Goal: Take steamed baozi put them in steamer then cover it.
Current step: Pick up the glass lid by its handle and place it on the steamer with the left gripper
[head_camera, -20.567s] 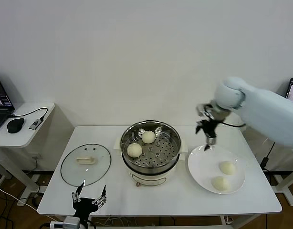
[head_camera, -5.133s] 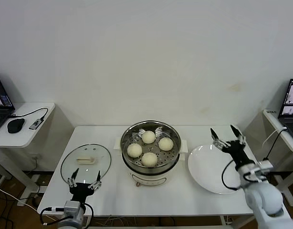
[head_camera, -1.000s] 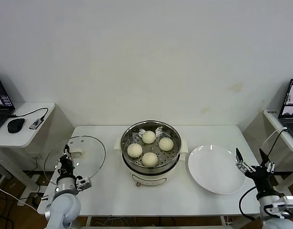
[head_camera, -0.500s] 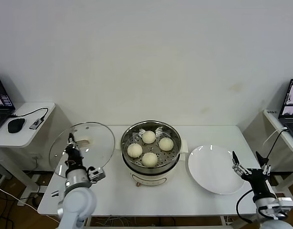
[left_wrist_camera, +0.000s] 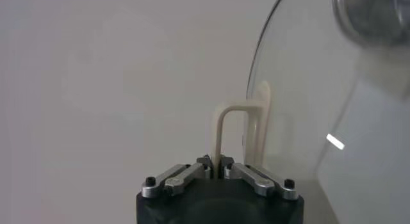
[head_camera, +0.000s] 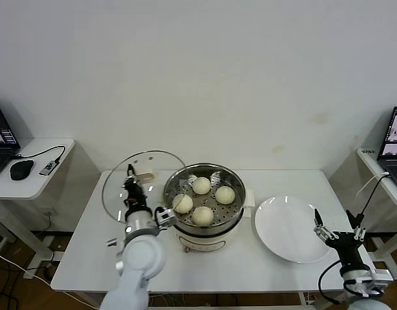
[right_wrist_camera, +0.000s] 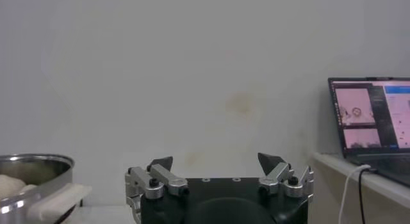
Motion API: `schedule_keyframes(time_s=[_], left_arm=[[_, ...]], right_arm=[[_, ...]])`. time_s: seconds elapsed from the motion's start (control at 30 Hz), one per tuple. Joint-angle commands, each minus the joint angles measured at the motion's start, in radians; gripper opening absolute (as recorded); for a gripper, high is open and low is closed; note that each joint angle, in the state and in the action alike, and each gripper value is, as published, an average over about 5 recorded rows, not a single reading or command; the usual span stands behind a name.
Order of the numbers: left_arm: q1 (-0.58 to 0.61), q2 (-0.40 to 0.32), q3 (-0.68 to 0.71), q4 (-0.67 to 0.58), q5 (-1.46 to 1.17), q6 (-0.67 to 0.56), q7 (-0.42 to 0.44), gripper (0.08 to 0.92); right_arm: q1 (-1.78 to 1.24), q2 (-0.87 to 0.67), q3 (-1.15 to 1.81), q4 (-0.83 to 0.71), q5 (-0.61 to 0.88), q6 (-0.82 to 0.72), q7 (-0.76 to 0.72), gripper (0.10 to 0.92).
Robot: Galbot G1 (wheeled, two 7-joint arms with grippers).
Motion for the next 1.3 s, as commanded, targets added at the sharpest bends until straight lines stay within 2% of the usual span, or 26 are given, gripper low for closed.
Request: schedule_keyframes(time_s=[0.03, 0.17, 0.73, 1.3], left_arm=[[-0.120, -0.105, 0.130, 0.085, 0.079, 0.021, 0.055, 0.142], [-0.160, -0.131, 0.174, 0.148, 0.082, 0.027, 0.061, 0.142], [-0.242, -0.141, 0.331, 0.284, -0.017, 0.067, 0.074, 0.142], [-0.199, -0.142, 0.306, 0.320, 0.084, 0.083, 0.075, 0.142]], right_arm=[[0.004, 0.018, 0.006, -0.028, -0.025, -0.004, -0.001, 0.823], [0.005, 0.022, 0.006, -0.036, -0.029, -0.004, -0.001, 0.823], [0.013, 0.032, 0.005, -0.070, -0.040, 0.005, -0.002, 0.823], [0.019, 0.034, 0.008, -0.072, -0.044, 0.005, -0.004, 0.823]])
